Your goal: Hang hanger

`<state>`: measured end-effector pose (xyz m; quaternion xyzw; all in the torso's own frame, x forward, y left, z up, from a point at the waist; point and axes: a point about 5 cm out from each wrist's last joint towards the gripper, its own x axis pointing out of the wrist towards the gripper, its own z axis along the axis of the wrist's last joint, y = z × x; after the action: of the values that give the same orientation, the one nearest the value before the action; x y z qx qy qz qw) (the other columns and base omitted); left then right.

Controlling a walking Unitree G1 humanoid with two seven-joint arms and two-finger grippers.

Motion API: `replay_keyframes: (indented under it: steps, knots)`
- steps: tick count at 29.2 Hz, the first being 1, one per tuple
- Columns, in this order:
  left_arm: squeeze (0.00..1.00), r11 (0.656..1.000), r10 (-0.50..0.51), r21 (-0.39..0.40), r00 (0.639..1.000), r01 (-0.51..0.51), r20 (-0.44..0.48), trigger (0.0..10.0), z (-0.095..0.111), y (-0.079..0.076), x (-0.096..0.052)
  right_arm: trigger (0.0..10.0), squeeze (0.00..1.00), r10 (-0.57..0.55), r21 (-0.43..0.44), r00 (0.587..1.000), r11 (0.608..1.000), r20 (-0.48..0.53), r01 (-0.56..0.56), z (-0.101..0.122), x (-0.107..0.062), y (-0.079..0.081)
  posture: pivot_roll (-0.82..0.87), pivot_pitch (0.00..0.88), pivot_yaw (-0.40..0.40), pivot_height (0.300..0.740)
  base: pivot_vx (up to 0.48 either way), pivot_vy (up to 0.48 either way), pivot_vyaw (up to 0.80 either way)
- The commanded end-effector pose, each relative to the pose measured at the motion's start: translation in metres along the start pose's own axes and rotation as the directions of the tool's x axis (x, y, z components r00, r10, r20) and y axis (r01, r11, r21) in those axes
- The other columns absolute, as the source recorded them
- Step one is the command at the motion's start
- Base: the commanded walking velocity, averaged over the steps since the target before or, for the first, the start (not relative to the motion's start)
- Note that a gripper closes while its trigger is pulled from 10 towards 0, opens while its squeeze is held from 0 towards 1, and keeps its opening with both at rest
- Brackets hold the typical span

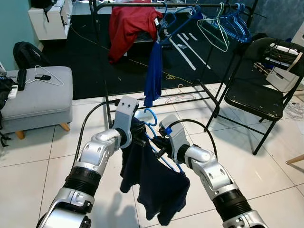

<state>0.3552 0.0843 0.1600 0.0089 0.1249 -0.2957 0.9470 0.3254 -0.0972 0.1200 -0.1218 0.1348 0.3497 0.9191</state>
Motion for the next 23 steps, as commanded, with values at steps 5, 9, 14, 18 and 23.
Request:
replay_keyframes:
  steps: [5,9,14,18,23]
  knots:
    - [0.00,0.995,-0.084,0.063,0.987,0.076,0.135,0.0,0.042,-0.021,0.011,10.0,0.00,0.127,0.003,0.988,0.992,-0.090,-0.128,-0.018,0.006,0.022,-0.07,0.089,-0.053,0.740,0.000,0.000,0.00]
    - [0.00,0.993,-0.118,0.044,0.963,0.111,0.241,0.0,0.060,-0.025,0.010,10.0,0.00,0.126,0.000,0.987,0.992,-0.097,-0.126,-0.019,0.006,0.022,-0.07,0.089,-0.051,0.740,0.000,0.000,0.00]
    - [0.00,0.995,-0.102,0.019,0.956,0.101,0.274,0.0,0.060,-0.020,0.006,10.0,0.00,0.118,-0.001,0.988,0.993,-0.101,-0.119,-0.020,0.005,0.022,-0.07,0.091,-0.044,0.740,0.000,0.000,0.00]
    - [0.00,1.000,0.006,0.004,0.987,-0.006,0.163,0.0,0.034,-0.004,0.004,10.0,0.00,0.112,-0.001,0.989,0.994,-0.100,-0.112,-0.020,0.004,0.021,-0.07,0.091,-0.044,0.740,0.000,0.000,0.00]
    - [0.00,0.999,0.041,-0.001,0.991,-0.042,0.128,0.0,0.025,0.001,0.003,10.0,0.00,0.110,0.000,0.989,0.994,-0.099,-0.110,-0.020,0.004,0.020,-0.07,0.091,-0.044,0.740,0.000,0.000,0.00]
